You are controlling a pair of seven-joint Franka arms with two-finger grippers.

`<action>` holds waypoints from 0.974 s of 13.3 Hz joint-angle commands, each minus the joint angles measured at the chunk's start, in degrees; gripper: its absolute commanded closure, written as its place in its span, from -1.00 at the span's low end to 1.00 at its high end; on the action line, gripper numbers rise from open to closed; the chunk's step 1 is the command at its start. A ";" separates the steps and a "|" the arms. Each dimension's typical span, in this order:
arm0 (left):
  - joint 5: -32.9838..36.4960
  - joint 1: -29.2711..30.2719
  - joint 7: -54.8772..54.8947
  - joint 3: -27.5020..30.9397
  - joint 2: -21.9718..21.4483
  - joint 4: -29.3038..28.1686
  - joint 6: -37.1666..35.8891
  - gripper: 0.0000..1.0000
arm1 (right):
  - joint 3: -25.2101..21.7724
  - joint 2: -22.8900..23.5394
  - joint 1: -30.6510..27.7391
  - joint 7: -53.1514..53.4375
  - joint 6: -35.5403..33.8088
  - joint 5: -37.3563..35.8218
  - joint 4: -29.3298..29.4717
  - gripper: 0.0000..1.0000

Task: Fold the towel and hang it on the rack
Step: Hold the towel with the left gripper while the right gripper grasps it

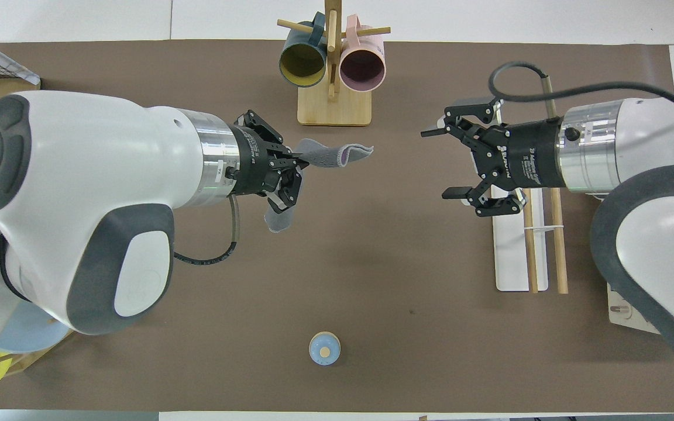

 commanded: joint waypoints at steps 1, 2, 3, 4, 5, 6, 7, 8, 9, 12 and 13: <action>-0.75 -1.23 -4.50 0.49 -2.73 -3.80 3.56 1.00 | 0.06 4.13 3.62 7.89 6.06 5.05 1.89 -1.00; -0.75 -1.23 -6.17 0.49 -2.73 -3.89 4.00 1.00 | 0.06 4.93 3.89 10.35 6.34 5.83 4.16 -1.00; -0.75 -1.40 -6.71 0.49 -2.73 -3.89 4.35 1.00 | 0.06 5.98 4.07 12.98 6.69 6.36 5.48 -1.00; -0.75 -1.84 -6.80 0.49 -2.73 -3.89 4.35 1.00 | 0.15 5.99 5.03 13.62 6.95 6.37 5.41 -1.00; -0.75 -1.84 -7.06 0.49 -2.73 -4.07 4.35 1.00 | 0.06 5.99 7.21 13.89 8.35 6.45 4.80 -1.00; -0.75 -1.84 -7.15 0.49 -2.73 -4.07 4.44 1.00 | 0.15 6.26 7.75 14.06 10.54 6.45 4.62 -1.00; -0.75 -1.84 -7.15 0.49 -2.73 -4.07 4.62 1.00 | 0.15 6.52 8.28 15.63 11.86 6.63 4.71 -1.00; -0.75 -1.84 -7.24 0.49 -2.73 -4.07 4.79 1.00 | 0.15 6.61 9.42 17.47 13.18 6.54 4.62 -1.00; -0.75 -1.84 -7.24 0.49 -2.73 -4.07 4.79 1.00 | 0.15 6.44 10.30 17.67 13.89 6.46 3.84 -1.00; -0.75 -1.93 -7.16 0.49 -2.73 -4.07 4.79 1.00 | 0.15 5.99 10.66 17.32 13.99 6.37 2.51 -1.00; -0.75 -1.93 -7.15 0.49 -2.73 -4.16 4.79 1.00 | 0.15 5.73 10.66 16.27 14.07 6.37 1.55 -0.86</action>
